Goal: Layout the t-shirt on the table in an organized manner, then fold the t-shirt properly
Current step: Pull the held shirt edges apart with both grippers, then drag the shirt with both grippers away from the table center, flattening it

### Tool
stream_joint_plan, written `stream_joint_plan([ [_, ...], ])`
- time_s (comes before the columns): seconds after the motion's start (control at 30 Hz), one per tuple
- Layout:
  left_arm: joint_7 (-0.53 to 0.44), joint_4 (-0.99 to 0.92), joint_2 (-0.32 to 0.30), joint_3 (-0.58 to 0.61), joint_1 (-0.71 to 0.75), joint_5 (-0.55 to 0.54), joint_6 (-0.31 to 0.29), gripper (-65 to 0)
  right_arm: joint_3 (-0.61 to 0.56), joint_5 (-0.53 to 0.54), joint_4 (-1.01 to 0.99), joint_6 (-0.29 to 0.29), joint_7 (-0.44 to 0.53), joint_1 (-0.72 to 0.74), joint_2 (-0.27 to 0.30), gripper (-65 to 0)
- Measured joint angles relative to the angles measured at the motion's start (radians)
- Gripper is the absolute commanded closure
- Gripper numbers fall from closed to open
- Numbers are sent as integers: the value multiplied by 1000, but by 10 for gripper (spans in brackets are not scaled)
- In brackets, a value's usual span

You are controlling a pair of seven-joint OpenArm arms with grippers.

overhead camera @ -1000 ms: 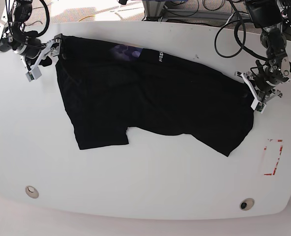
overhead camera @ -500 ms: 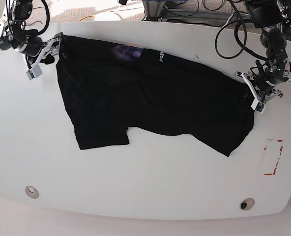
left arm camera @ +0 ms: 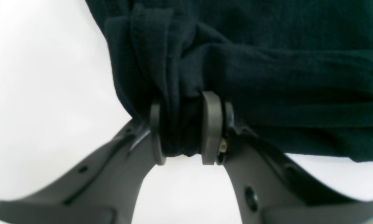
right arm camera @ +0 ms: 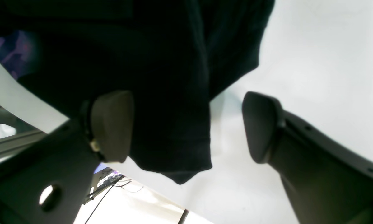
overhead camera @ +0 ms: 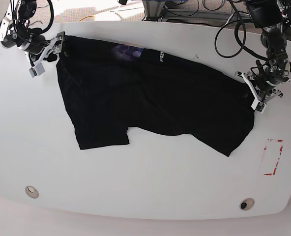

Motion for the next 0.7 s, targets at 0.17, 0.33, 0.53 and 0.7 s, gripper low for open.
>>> stream_joint_plan([
  [0.17,-5,2,0,0,11,-3,5,-138,-39,-7,0,0,7,-1,2,-255],
  [0.33,-3,42,0,-1,50,0,11,-138,-58,-11,-2,0,-3,-3,-3,-76],
  [0.53,0,124,0,-3,132,14,16,-138,-80,-15,-4,0,-12,-4,25,-40],
  [0.7,0,170,0,-4,189,14,18,-138,-81,-18,-7,0,-13,-3,67,-40],
])
